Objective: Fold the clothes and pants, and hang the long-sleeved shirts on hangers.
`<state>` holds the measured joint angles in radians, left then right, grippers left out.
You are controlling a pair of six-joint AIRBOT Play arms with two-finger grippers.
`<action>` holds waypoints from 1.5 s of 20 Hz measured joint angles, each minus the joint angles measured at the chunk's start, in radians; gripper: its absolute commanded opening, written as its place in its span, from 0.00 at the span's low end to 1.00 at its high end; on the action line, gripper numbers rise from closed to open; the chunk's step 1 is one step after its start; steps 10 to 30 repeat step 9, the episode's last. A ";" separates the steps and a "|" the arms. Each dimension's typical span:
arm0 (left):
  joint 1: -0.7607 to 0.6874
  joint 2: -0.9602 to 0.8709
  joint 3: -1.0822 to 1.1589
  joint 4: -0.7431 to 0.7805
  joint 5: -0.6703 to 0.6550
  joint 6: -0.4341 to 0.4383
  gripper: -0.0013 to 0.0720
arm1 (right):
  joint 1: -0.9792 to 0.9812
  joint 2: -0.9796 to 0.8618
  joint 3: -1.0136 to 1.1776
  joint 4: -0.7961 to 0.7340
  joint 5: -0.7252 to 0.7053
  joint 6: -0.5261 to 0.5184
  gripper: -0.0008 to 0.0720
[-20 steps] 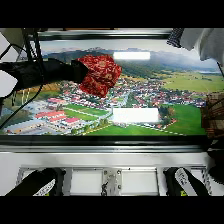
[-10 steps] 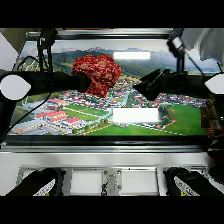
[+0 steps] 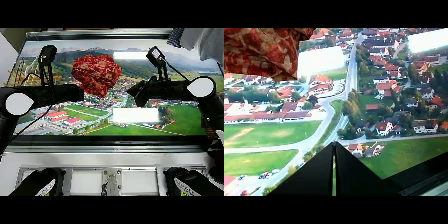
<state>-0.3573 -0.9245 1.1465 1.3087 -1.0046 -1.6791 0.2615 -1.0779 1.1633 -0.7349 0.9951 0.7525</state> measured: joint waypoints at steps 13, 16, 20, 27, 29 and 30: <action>0.000 0.004 -0.008 -0.001 0.006 0.002 0.05 | 0.003 -0.003 0.000 -0.003 0.003 0.000 0.06; 0.000 0.004 -0.008 -0.001 0.006 0.002 0.05 | 0.003 -0.003 0.000 -0.003 0.003 0.000 0.06; 0.000 0.004 -0.008 -0.001 0.006 0.002 0.05 | 0.003 -0.003 0.000 -0.003 0.003 0.000 0.06; 0.000 0.004 -0.008 -0.001 0.006 0.002 0.05 | 0.003 -0.003 0.000 -0.003 0.003 0.000 0.06; 0.000 0.004 -0.008 -0.001 0.006 0.002 0.05 | 0.003 -0.003 0.000 -0.003 0.003 0.000 0.06; 0.000 0.004 -0.008 -0.001 0.006 0.002 0.05 | 0.003 -0.003 0.000 -0.003 0.003 0.000 0.06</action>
